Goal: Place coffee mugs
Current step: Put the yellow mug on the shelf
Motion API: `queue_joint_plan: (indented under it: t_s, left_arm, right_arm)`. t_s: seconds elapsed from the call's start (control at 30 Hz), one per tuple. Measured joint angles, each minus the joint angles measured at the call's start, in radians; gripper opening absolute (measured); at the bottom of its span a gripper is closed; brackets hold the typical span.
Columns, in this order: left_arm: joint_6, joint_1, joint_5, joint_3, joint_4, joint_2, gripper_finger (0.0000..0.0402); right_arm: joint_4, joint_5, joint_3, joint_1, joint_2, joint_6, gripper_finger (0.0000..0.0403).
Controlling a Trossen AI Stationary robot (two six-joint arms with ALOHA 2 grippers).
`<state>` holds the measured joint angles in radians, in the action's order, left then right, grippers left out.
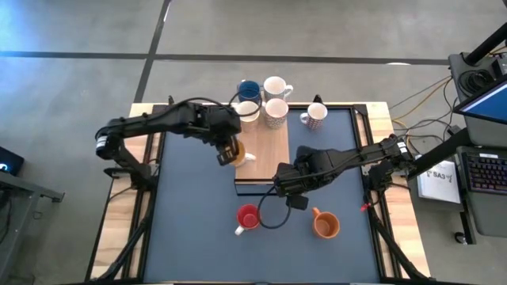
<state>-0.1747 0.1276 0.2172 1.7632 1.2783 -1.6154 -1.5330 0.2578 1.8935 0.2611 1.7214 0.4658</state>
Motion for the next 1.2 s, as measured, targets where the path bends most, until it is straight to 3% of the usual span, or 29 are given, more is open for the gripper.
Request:
queue_joint_plan:
  t_s: [0.5,1.2]
  left_arm:
    - [0.044,0.067,-0.047,0.023,-0.072,-0.058,0.0009]
    - [0.084,0.115,-0.044,0.023,-0.109,-0.055,0.0056]
  right_arm:
    - [0.010,0.058,0.000,-0.043,0.000,-0.063,0.0063]
    - [0.290,0.057,0.000,-0.190,0.000,-0.302,0.0063]
